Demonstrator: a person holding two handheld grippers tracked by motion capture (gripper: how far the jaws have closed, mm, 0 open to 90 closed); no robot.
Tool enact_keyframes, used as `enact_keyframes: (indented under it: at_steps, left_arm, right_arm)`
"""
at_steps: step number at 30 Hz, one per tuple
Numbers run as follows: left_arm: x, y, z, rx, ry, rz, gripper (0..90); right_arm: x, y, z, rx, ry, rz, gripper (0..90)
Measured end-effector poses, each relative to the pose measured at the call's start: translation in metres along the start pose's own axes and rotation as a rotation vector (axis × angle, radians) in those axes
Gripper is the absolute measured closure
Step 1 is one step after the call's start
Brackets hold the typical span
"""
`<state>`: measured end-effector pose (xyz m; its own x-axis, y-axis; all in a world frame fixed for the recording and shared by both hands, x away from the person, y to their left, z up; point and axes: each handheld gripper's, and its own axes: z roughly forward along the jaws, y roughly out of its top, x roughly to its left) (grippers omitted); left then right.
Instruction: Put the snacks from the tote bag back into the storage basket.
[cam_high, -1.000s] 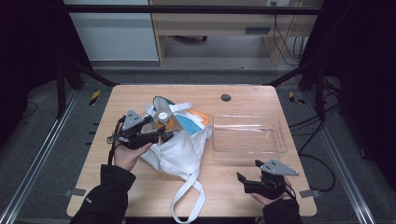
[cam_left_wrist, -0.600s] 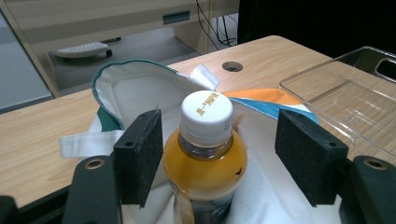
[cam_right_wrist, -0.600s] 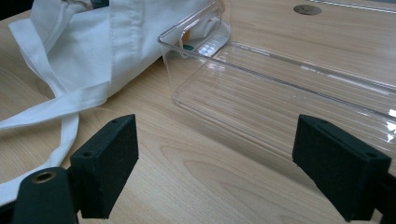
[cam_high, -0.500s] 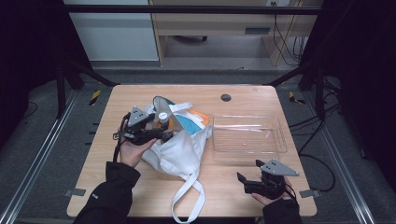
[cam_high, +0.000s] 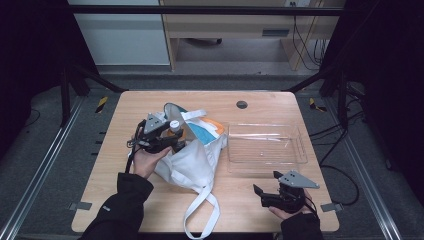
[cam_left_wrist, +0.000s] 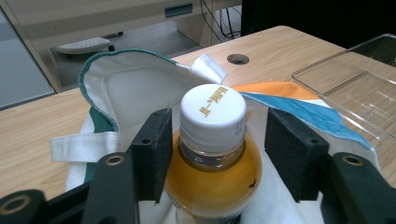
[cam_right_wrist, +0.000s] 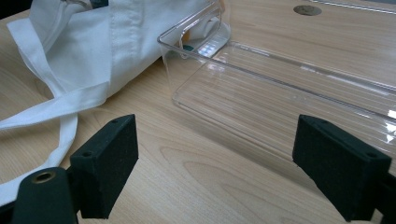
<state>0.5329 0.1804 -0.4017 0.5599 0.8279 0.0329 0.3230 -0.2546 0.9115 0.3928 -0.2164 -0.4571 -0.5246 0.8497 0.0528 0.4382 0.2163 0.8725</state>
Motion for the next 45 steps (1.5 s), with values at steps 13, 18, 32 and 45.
enact_keyframes:
  at_steps: [13,18,32,45]
  left_arm:
    - [0.0018,0.0001,0.0037,-0.041,0.007,-0.01,56.9]
    - [0.0013,0.0006,0.0038,-0.04,0.009,-0.014,58.0]
    - [-0.001,0.0025,0.0022,-0.025,0.032,-0.018,58.6]
    - [-0.0006,0.0078,-0.0008,-0.03,0.031,-0.004,58.7]
  right_arm:
    - [-0.0005,-0.0004,0.001,0.006,-0.001,-0.007,14.5]
    - [-0.001,-0.0006,0.0012,0.006,-0.002,-0.005,14.5]
    - [-0.0004,-0.0007,0.0021,0.009,0.004,-0.012,14.5]
    - [-0.0004,-0.001,0.0031,0.015,0.006,-0.015,14.5]
